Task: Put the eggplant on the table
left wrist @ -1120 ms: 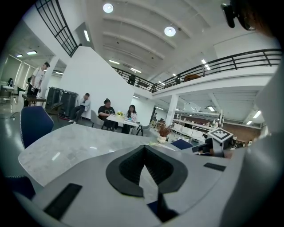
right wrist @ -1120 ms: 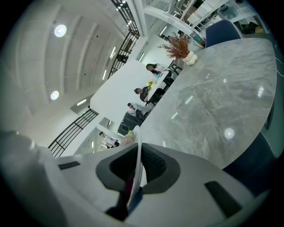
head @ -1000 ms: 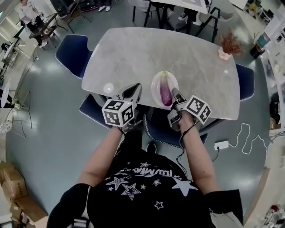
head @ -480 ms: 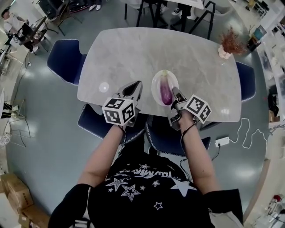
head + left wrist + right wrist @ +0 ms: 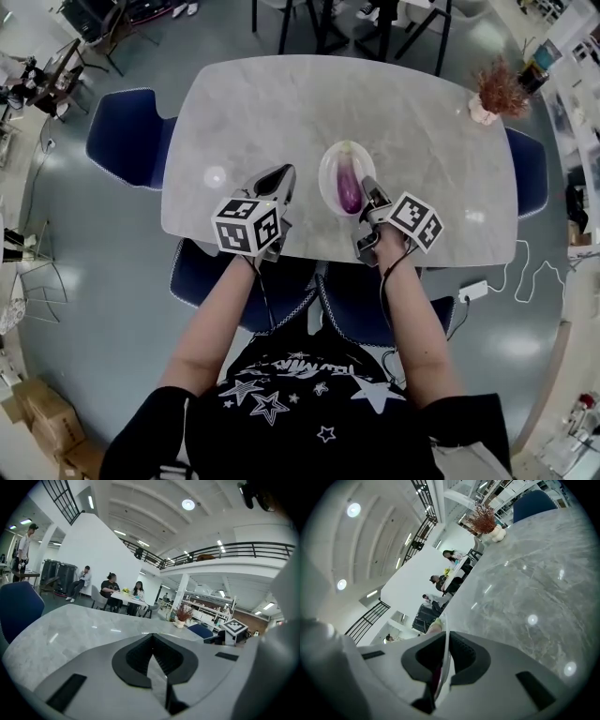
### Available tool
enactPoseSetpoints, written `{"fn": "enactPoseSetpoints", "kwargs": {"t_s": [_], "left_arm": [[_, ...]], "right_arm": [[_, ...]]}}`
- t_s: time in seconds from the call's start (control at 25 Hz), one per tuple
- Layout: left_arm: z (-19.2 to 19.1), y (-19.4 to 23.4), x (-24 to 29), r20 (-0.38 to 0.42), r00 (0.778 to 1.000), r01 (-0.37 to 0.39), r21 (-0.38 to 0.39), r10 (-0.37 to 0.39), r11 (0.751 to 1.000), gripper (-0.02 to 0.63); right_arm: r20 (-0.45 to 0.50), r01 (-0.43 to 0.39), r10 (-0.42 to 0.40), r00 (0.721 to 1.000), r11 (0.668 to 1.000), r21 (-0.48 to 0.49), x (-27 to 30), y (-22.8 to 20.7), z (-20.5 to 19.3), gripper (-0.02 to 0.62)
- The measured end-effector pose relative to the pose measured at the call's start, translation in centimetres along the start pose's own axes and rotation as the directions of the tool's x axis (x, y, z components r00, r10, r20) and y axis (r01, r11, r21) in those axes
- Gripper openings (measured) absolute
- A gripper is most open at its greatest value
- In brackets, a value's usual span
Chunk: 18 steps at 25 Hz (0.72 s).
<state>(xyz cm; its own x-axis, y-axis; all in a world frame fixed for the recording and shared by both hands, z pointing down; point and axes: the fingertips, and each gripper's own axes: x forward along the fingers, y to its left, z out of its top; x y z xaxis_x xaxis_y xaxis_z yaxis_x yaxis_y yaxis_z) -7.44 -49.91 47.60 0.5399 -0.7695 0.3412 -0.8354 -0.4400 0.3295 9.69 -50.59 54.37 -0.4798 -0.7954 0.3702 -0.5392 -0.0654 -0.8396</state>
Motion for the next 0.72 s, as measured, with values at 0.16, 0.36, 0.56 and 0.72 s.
{"fn": "enactPoseSetpoints", "kwargs": {"t_s": [0.16,0.36,0.56,0.72], "left_arm": [[-0.7,1.9,1.9,-0.033,0.999,0.007,-0.004,-0.007,1.0,0.006],[-1.5,3.5,4.2,-0.062,0.998,0.016,-0.025,-0.018,1.0,0.006],[-2.4,4.8,6.4,-0.094,0.995,0.024,-0.015,-0.026,1.0,0.006],[-3.3,5.0,7.9,-0.11,0.993,0.032,-0.037,-0.036,0.999,0.007]], "right_arm": [[0.004,0.036,-0.036,0.999,0.999,0.015,2.0,-1.3,0.0,0.025],[-0.001,0.08,-0.08,0.997,0.997,0.02,4.4,-3.3,0.1,0.025],[0.007,0.106,-0.107,0.994,0.994,0.04,6.5,-5.0,0.8,0.025],[0.007,0.127,-0.127,0.992,0.991,0.034,7.6,-6.2,1.9,0.025]]}}
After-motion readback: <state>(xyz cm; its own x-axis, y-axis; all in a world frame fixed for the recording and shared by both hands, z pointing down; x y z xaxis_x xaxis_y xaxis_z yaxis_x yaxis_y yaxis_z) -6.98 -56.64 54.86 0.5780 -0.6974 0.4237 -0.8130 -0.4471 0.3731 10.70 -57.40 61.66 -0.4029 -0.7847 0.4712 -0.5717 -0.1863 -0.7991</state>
